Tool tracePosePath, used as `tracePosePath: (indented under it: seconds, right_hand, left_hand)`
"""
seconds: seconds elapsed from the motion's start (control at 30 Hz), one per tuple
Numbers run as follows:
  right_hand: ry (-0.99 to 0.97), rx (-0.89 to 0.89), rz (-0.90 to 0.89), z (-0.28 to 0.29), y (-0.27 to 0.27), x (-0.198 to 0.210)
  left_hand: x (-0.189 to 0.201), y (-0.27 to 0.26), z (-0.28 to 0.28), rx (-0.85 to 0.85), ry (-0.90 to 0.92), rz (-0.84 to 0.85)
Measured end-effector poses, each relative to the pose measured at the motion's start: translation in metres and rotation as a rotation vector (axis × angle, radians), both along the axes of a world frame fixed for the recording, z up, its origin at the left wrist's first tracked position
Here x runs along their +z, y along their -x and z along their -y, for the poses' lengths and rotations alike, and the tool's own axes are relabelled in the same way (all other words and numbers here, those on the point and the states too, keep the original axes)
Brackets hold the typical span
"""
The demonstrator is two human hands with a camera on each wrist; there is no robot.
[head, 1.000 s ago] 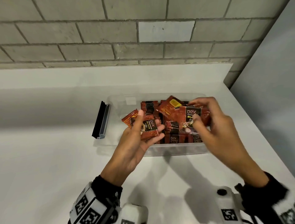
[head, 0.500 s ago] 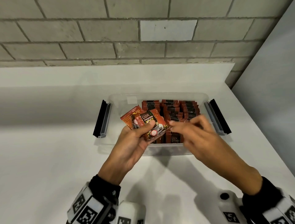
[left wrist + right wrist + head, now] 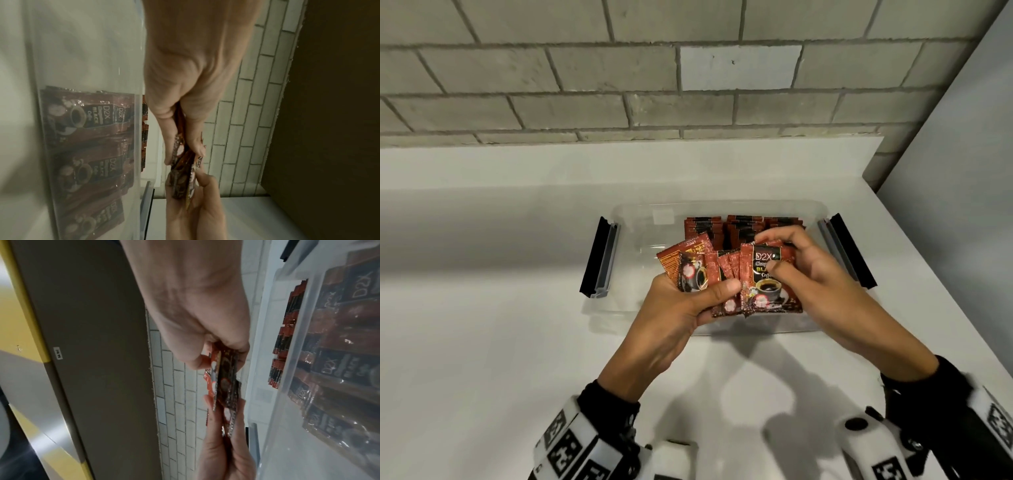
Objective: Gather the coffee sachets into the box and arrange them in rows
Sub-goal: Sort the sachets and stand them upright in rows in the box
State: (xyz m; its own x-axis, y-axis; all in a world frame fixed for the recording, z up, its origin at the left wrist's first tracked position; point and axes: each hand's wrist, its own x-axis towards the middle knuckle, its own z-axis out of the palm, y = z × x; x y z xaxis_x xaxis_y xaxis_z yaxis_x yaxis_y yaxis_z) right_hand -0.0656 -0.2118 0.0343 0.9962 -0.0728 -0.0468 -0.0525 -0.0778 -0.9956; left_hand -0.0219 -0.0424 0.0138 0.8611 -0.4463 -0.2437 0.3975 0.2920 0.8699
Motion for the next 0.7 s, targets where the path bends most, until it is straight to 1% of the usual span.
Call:
tracePosePath:
  seconds: [0.1,0.17,0.23,0.27,0.33,0.4,0.57,0.7]
  right_hand:
    - [-0.010,-0.033,-0.037,0.000,-0.002,-0.003]
    - [-0.027,-0.082,-0.064,0.002,-0.004,-0.003]
    - [-0.161,-0.125,-0.096,0.006,-0.006,-0.003]
    - [-0.246,-0.135,-0.120,0.008,-0.006,-0.003]
    - [-0.384,-0.149,-0.180,0.010,-0.004,-0.003]
    - [-0.464,-0.147,-0.233,0.008,-0.001,-0.004]
    - [-0.602,-0.160,-0.292,-0.003,0.003,-0.011]
    - [-0.682,-0.193,-0.273,-0.014,-0.002,-0.015]
  left_hand:
    - [0.000,0.001,-0.001,0.010,-0.019,0.028]
    - [-0.001,-0.001,0.000,0.073,0.018,-0.026]
    - [0.000,-0.004,0.000,0.147,0.076,-0.118]
    - [0.000,-0.005,0.000,0.169,0.078,-0.122]
    - [-0.002,-0.006,0.000,0.192,0.043,-0.074]
    - [-0.003,-0.007,0.000,0.216,0.020,-0.045]
    - [-0.005,-0.004,0.005,0.179,0.059,0.007]
    - [-0.008,0.002,0.010,0.124,0.079,0.044]
